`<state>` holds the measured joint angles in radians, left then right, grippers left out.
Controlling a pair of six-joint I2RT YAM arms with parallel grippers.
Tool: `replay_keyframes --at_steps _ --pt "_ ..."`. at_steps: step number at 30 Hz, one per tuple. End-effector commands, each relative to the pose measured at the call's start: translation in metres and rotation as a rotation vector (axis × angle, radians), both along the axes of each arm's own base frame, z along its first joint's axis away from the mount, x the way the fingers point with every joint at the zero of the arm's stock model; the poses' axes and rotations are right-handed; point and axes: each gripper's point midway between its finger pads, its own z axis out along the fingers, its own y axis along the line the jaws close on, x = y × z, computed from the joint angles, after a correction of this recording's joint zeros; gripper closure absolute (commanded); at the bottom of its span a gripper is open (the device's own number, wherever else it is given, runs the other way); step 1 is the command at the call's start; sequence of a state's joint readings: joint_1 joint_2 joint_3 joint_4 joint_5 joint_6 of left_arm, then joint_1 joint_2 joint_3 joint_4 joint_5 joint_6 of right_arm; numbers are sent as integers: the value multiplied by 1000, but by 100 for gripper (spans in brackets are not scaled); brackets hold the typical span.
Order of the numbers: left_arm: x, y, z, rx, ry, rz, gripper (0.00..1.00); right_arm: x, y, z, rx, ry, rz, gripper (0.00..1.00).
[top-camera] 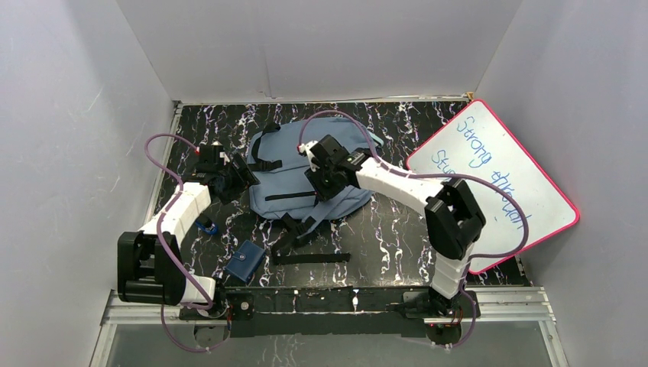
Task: Pack the student bag
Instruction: Adjust the student bag at the center of the board.
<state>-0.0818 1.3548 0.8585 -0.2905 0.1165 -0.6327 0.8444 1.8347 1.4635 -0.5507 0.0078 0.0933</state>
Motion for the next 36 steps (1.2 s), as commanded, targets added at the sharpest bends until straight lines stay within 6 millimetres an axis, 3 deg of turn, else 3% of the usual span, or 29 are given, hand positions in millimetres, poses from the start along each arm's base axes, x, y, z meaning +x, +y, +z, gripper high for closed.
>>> replay_keyframes --at_steps 1,6,9,16,20,26,30,36 --pt "2 -3 -1 -7 1 -3 26 -36 -36 0 -73 87 3 62" --pt "2 1 1 10 0 14 26 -44 -71 -11 -166 68 -55 62" --pt "1 4 4 20 -3 21 26 -42 -72 -5 -143 39 -82 61" --pt "3 -6 25 28 -69 -62 26 -20 -35 57 156 -117 -131 54" --pt "3 -27 51 101 -166 -156 26 4 -13 74 262 -173 -186 52" --pt "-8 -64 67 94 -217 -249 26 38 7 53 280 -135 -249 68" --pt "-14 -85 61 78 -198 -294 27 35 -9 28 176 -112 -276 71" --pt "-16 -123 53 91 -193 -369 26 8 -48 -7 43 -57 -302 72"
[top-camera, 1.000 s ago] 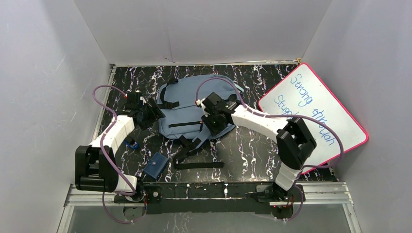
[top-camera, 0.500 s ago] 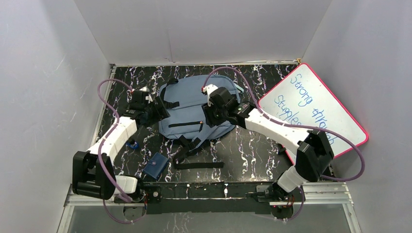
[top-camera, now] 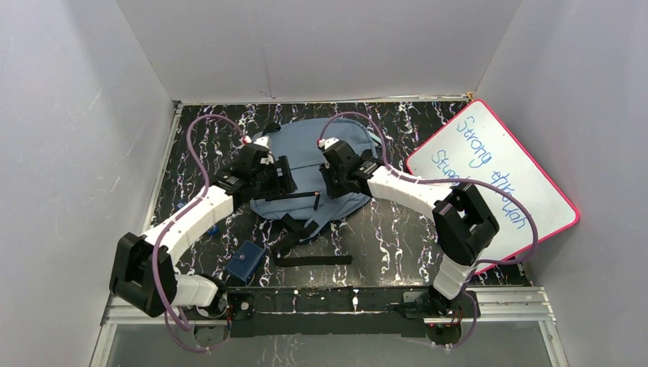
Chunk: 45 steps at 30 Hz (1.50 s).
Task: Pack the student bag
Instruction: Adjust the student bag at the center of the board, then unzip the student bag at the center of the board.
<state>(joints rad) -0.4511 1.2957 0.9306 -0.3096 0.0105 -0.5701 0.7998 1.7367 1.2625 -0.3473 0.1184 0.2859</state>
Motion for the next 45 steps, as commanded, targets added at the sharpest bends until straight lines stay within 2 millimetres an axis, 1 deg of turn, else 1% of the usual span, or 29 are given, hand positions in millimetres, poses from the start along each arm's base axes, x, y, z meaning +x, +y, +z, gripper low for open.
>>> replay_keyframes --at_steps 1,4,8,15,19,23,28,32,37,40,45 --pt "8 -30 11 0 -45 -42 27 -15 -28 -1 -61 7 -45 73" --pt "5 -51 5 11 -37 -85 26 -22 -40 -7 -68 22 -70 73" --pt "4 -72 -4 26 -27 -119 26 -25 -44 -11 -19 49 -92 73" --pt "3 -91 -21 71 -14 -153 26 -25 -42 -15 109 94 -122 73" --pt "3 -92 -29 126 -21 -156 27 -25 -49 -17 144 112 -153 74" --pt "3 -96 -35 162 -27 -179 35 -27 -57 -17 211 142 -188 74" --pt "-3 -104 -45 245 -30 -215 40 -27 -63 -16 300 179 -223 74" --pt "-9 -100 -52 322 -24 -215 43 -28 -64 -19 314 198 -230 74" --pt "-11 -93 -63 411 -16 -215 49 -27 -64 -20 323 202 -230 74" --pt "-10 -93 -69 473 -18 -226 53 -27 -64 -20 324 203 -230 74" --pt "-12 -100 -77 555 -29 -257 61 -26 -66 -20 322 202 -231 74"
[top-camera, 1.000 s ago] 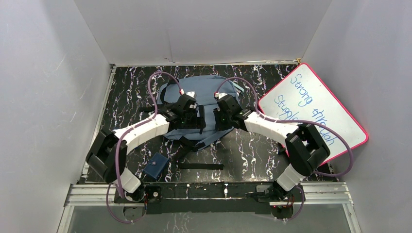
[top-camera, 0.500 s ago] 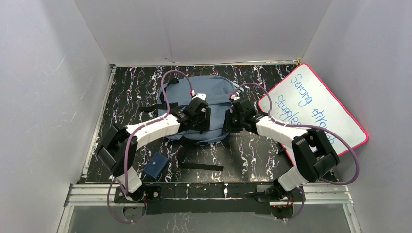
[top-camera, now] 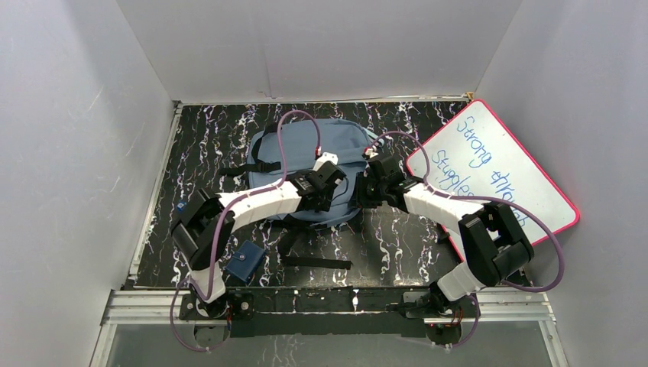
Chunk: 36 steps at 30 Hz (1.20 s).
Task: Pack the student bag
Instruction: Unzip the student bag at the center of the board.
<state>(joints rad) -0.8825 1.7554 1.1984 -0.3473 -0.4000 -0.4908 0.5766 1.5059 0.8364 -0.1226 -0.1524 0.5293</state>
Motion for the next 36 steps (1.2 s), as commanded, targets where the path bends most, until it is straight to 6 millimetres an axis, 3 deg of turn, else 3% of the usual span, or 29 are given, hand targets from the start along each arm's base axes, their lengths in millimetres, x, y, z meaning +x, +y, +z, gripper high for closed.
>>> replay_keyframes --at_steps 1,11,21,31,36 --pt "-5 4 -13 125 0 -20 63 4 1 10 33 -26 -7 74" --pt "-2 10 -7 163 -21 -5 100 4 0 9 34 -23 -10 74" --pt "3 43 16 169 -76 92 100 5 0 -1 20 -5 -14 74" --pt "9 102 23 146 -50 213 100 4 -4 -12 -6 13 -22 74" --pt "0 139 17 139 -6 307 100 6 -3 -12 -4 10 -23 74"
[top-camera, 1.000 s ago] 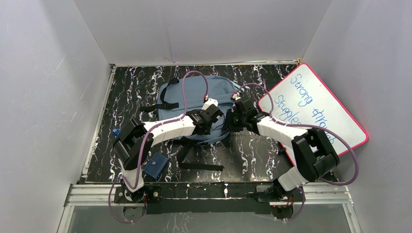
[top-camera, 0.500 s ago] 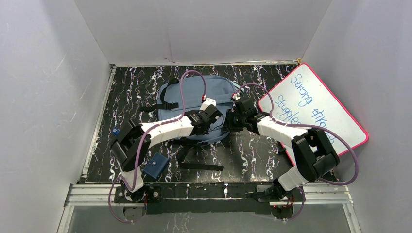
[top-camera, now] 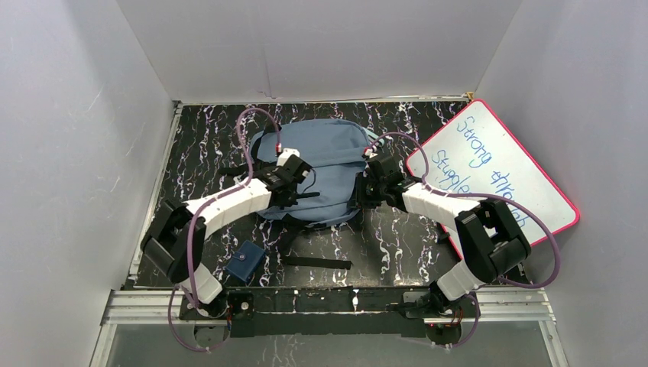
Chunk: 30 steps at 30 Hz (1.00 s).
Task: Pack the student bag
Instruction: Unzip the student bag at the center of the board.
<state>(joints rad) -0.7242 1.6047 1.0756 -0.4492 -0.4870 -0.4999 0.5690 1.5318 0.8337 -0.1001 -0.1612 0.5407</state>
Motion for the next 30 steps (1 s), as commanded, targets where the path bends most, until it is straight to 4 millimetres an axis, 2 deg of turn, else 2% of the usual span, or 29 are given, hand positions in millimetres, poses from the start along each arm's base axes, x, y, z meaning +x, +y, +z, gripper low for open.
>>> replay_keyframes --at_steps 1,12,21,23,27,30 --pt "-9 48 6 40 2 116 100 3 -4 -6 -12 -2 -12 74" --pt "-16 100 9 29 21 236 100 4 -1 -7 -12 1 -1 75" --pt "-18 119 14 15 24 305 99 11 -10 1 -58 -31 -33 73" --pt "-17 115 19 -13 18 299 85 15 -10 9 -50 -58 -34 71" --pt "-20 104 28 -91 14 295 60 19 7 40 43 -144 29 68" --pt "-24 107 42 -133 -21 337 52 22 12 64 61 -226 47 60"
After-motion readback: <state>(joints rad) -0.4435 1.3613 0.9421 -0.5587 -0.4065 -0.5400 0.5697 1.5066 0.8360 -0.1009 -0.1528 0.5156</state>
